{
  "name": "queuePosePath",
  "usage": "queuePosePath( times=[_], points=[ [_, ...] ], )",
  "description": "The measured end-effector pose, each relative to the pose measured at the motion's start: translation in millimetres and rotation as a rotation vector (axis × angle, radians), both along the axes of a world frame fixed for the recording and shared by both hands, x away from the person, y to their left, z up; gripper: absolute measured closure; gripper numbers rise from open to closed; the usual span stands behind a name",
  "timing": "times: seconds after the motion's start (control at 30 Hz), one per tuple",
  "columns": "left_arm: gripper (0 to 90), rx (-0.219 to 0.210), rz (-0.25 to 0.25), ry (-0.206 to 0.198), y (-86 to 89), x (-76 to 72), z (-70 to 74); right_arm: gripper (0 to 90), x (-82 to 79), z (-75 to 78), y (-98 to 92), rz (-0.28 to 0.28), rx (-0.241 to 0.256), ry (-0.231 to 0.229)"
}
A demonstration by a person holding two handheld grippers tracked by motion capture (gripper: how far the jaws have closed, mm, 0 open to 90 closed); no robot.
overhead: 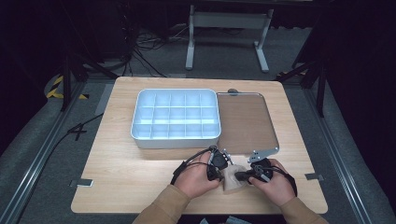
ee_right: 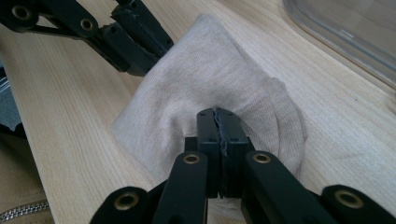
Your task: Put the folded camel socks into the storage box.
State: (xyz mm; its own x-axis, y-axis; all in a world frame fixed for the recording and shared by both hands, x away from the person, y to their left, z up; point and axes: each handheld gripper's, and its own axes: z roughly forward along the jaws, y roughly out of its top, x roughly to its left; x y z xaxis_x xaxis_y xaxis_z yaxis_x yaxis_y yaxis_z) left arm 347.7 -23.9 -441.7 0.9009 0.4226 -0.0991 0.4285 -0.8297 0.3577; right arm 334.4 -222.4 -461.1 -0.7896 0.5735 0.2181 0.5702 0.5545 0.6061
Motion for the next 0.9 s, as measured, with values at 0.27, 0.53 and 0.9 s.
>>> queuePosePath(
  times=[0.27, 0.53, 0.9],
  points=[
    [80.6, 0.000, -0.026, -0.041, -11.5, -1.3, 0.5, 90.0, -4.9, -0.8, 1.7, -0.011, -0.014, -0.037],
    [80.5, -0.013, -0.071, -0.113, -23.7, -8.0, 13.0, 89.8, -11.9, 0.8, 10.2, -0.046, -0.048, -0.065],
    [77.6, -0.032, -0.080, -0.084, -15.5, -8.2, 17.5, 89.5, -11.2, 0.2, 8.4, -0.045, 0.024, -0.014]
  ],
)
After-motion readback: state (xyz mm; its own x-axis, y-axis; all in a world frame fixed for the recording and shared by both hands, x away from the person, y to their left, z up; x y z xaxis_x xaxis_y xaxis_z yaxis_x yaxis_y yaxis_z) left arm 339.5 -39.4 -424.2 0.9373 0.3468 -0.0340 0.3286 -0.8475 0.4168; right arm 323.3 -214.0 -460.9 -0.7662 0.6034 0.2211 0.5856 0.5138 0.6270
